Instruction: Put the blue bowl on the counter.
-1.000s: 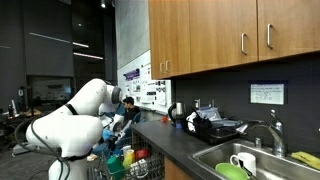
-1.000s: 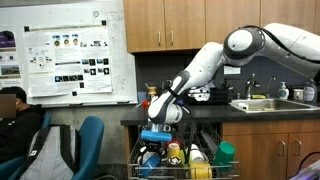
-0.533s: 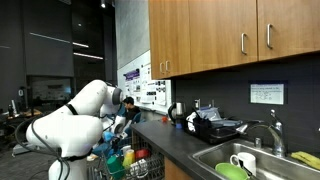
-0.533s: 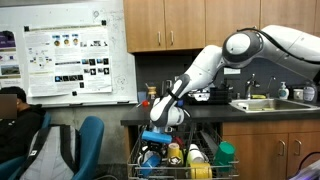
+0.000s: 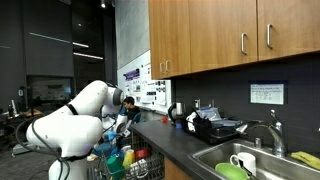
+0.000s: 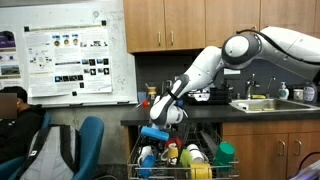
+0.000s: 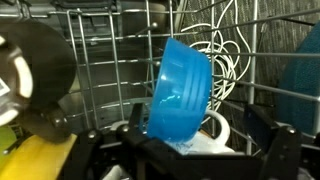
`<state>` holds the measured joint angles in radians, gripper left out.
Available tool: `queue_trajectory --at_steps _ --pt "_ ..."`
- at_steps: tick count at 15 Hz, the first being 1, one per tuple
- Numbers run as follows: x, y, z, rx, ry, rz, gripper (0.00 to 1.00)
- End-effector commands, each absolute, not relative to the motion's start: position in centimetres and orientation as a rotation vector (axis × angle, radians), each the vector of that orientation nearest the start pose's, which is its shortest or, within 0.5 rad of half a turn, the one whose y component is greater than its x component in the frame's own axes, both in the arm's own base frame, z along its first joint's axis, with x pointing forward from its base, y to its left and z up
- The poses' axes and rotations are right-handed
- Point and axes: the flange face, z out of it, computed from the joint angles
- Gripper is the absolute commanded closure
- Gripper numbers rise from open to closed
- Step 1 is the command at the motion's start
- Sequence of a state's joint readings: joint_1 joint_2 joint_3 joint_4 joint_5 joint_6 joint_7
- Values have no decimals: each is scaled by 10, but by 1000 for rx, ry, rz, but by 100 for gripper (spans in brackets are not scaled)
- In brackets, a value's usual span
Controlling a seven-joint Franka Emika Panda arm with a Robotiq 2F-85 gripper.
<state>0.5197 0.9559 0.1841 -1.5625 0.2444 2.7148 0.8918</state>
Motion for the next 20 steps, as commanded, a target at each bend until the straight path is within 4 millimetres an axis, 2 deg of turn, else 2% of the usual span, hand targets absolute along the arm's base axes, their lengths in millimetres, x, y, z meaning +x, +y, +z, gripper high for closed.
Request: queue_trajectory --at_steps 1,3,4,5,8,12,19,20 --pt "561 447 119 -2701 703 56 26" --pt "560 453 119 -2699 698 63 39" --pt "560 456 118 -2696 694 66 27" --pt "559 458 117 -2697 692 69 9" --pt "553 462 112 -2698 700 86 0" --pt "547 464 101 -2690 708 91 0" --pt "561 468 100 -2663 689 41 0" --pt "564 467 100 -2665 682 39 17"
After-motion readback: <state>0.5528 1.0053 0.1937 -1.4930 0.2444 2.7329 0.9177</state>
